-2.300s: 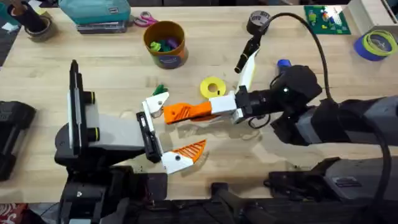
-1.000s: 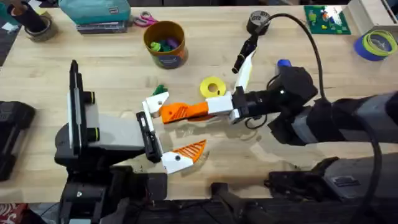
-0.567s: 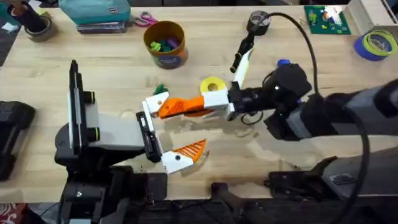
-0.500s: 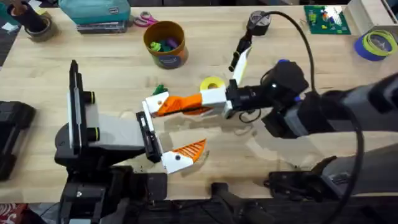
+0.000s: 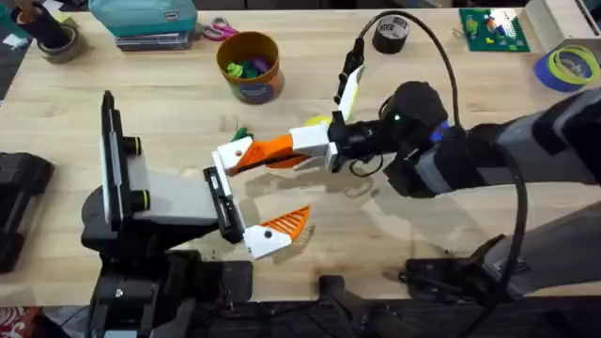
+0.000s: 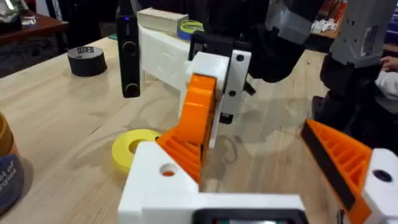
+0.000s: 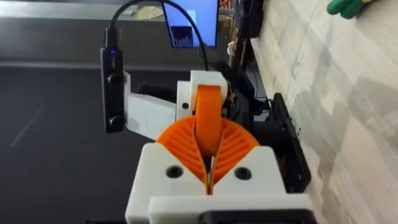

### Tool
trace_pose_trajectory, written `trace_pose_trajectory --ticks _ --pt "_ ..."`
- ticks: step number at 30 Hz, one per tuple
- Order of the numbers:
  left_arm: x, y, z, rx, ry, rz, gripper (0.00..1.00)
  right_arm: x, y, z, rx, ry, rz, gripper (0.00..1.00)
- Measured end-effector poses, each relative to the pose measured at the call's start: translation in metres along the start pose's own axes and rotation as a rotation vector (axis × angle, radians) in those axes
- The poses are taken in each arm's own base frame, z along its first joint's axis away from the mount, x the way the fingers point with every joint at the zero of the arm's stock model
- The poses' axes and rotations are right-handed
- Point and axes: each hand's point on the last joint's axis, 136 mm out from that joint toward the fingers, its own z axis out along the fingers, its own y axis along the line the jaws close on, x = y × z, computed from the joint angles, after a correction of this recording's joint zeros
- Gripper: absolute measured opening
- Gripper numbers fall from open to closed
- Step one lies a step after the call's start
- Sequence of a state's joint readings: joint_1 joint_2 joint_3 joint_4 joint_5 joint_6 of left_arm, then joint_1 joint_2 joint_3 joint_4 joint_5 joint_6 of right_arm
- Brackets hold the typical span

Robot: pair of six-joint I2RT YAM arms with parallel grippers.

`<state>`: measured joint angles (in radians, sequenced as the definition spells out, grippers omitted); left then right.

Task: Pick up the gripper from the table and insert it into the empty holder that is missing its gripper. Then pick up a screw, insert it into the mounting hole, and use the screwdriver to tighten it. Finally, clean up the table by picking up the vegetable and placing it into the bucket.

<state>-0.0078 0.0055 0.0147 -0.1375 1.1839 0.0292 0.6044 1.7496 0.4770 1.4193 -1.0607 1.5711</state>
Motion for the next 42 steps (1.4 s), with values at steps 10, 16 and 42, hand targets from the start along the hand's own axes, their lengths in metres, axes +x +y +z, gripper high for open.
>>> trace_pose_trajectory --ticks 10,16,42 --pt "0.0 0.0 0.0 -0.003 0.0 0.001 0.986 0.0 0.0 0.0 0.0 0.003 0.001 0.008" --pt "0.0 0.0 0.0 -0.002 0.0 0.001 0.985 -0.001 0.001 0.0 0.0 0.003 0.0 0.015" --pt "0.0 -0.005 0.0 0.026 0.0 0.007 0.985 -0.026 -0.004 -0.025 0.014 -0.074 -0.003 0.995"
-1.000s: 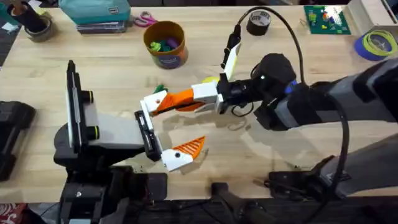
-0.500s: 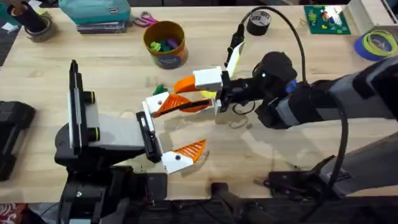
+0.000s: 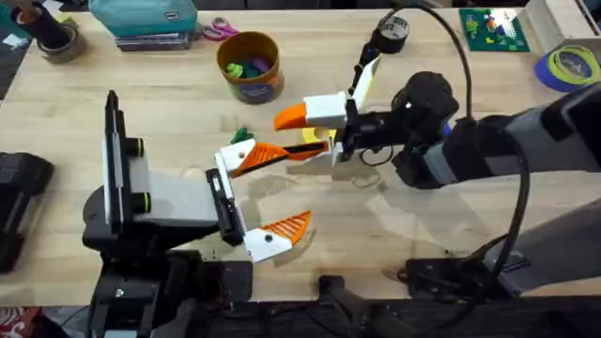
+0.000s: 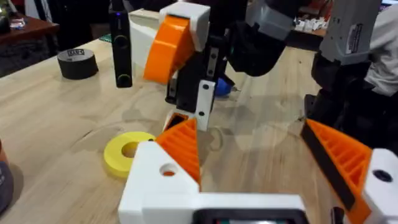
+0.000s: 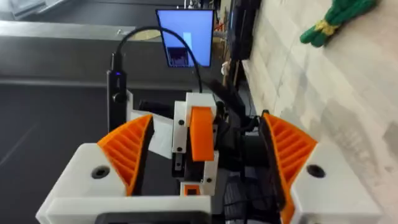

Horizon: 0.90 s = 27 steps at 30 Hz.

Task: Pick up the gripper from the table and insert it into the empty holder that is missing its gripper. Then pick up a screw, insert it into the mounting hole, and use the screwdriver to tighten it. Finally, clean up the table by picking up the vegetable and placing it into the bucket.

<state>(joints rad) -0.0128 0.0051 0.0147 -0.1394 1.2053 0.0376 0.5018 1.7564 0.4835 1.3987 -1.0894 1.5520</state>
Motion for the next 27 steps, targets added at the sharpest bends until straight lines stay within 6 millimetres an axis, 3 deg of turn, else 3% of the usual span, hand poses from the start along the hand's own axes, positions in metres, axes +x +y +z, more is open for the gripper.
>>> trace_pose_trajectory --ticks 12,17,24,27 --pt "0.0 0.0 0.0 0.001 0.0 0.0 0.986 -0.052 0.024 -0.053 0.061 -0.093 -0.035 0.995" --pt "0.0 0.0 0.0 0.003 0.0 0.0 0.986 -0.064 0.018 -0.075 0.145 -0.106 0.016 0.996" --pt "0.0 -0.001 0.0 0.003 0.0 -0.001 0.986 -0.086 0.018 -0.111 0.26 -0.172 -0.08 0.996" --pt "0.0 -0.001 0.0 0.003 0.0 0.0 0.986 -0.086 0.015 -0.121 0.354 -0.19 -0.103 0.997"
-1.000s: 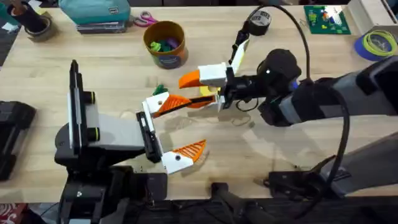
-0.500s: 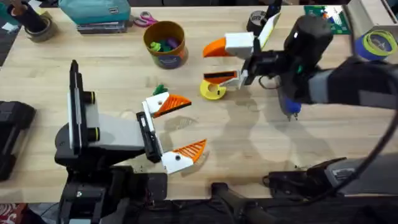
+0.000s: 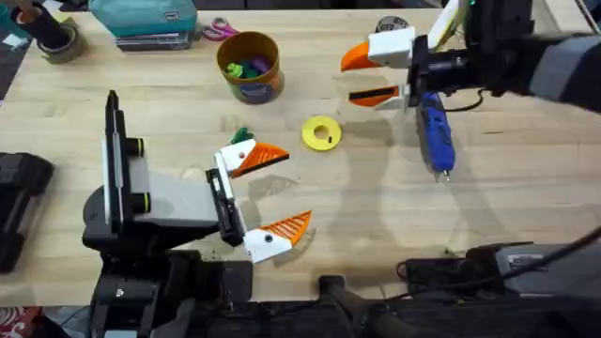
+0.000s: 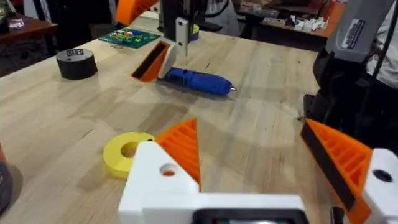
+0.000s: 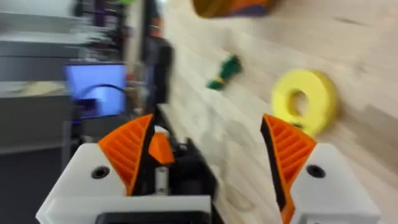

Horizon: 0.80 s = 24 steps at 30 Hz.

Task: Pick up the gripper from the table and insert it into the empty holder that is missing its gripper. Then pick up a screw, insert it into the mounting hole, and use the screwdriver to tighten it. Finally, clean up the table by picking up the vegetable and placing it into the bucket.

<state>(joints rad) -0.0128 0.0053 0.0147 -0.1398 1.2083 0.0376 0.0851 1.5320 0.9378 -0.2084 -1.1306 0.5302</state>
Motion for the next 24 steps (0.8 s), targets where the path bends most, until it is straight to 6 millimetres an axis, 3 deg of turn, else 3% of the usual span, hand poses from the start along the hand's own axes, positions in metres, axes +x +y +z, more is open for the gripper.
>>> trace_pose_trajectory --ticks 5,11,12,14,24 --pt "0.0 0.0 0.0 0.0 0.0 0.0 0.985 0.013 -0.002 -0.021 0.235 0.022 -0.048 0.997" --pt "0.0 0.0 0.0 0.0 0.0 0.0 0.986 0.015 0.028 -0.067 0.496 -0.01 -0.249 0.997" --pt "0.0 0.0 0.0 0.0 0.0 0.0 0.985 0.02 0.037 -0.088 0.602 -0.036 -0.315 0.998" --pt "0.0 0.0 0.0 0.0 0.0 0.0 0.986 0.028 0.037 -0.099 0.664 -0.041 -0.331 0.998" --pt "0.0 0.0 0.0 0.0 0.0 0.0 0.985 0.059 0.041 -0.132 0.82 -0.042 -0.405 0.998"
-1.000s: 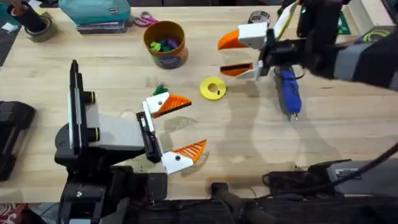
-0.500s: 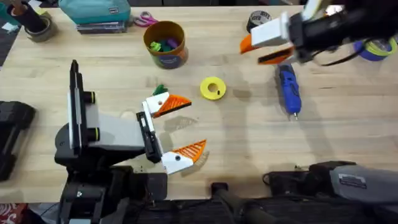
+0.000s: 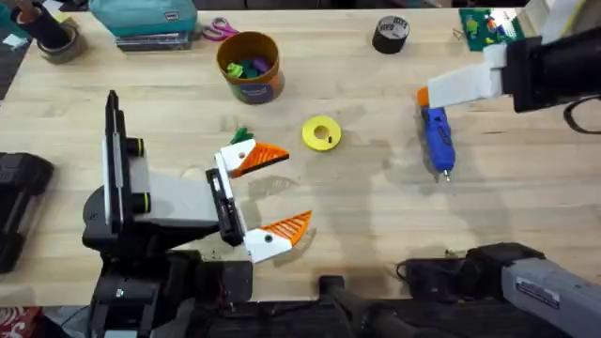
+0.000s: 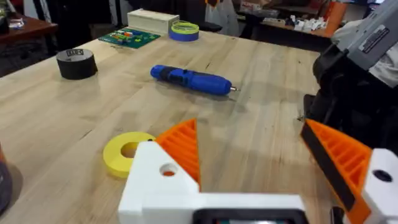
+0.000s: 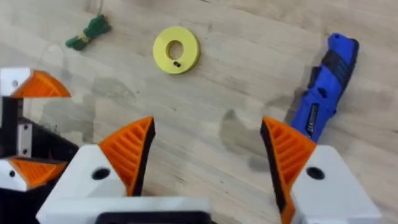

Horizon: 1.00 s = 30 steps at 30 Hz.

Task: Pick up the gripper from the table and insert it into the empty holder that is missing its gripper. Then pick up a screw, insert it into the mounting hole, and use the screwdriver to tighten it. Finally, clean up the table by picking up the vegetable and placing it into the bucket.

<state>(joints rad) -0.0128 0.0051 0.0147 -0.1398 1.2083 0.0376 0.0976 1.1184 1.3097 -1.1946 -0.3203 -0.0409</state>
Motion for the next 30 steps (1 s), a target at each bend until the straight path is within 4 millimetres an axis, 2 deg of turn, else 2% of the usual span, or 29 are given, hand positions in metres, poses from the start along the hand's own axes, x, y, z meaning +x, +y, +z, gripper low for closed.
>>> trace_pose_trajectory --ticks 4,14,24,30 --pt "0.0 0.0 0.0 0.0 0.0 0.0 0.985 0.004 0.012 0.006 -0.008 0.015 -0.09 0.998" --pt "0.0 0.0 0.0 0.0 0.0 0.0 0.986 0.034 0.039 0.041 -0.013 0.171 -0.231 0.998" --pt "0.0 0.0 0.0 0.0 0.0 0.0 0.985 0.038 0.042 0.056 -0.012 0.232 -0.216 0.998" --pt "0.0 0.0 0.0 0.0 0.0 0.0 0.986 0.031 0.049 0.079 -0.021 0.253 -0.226 0.998"
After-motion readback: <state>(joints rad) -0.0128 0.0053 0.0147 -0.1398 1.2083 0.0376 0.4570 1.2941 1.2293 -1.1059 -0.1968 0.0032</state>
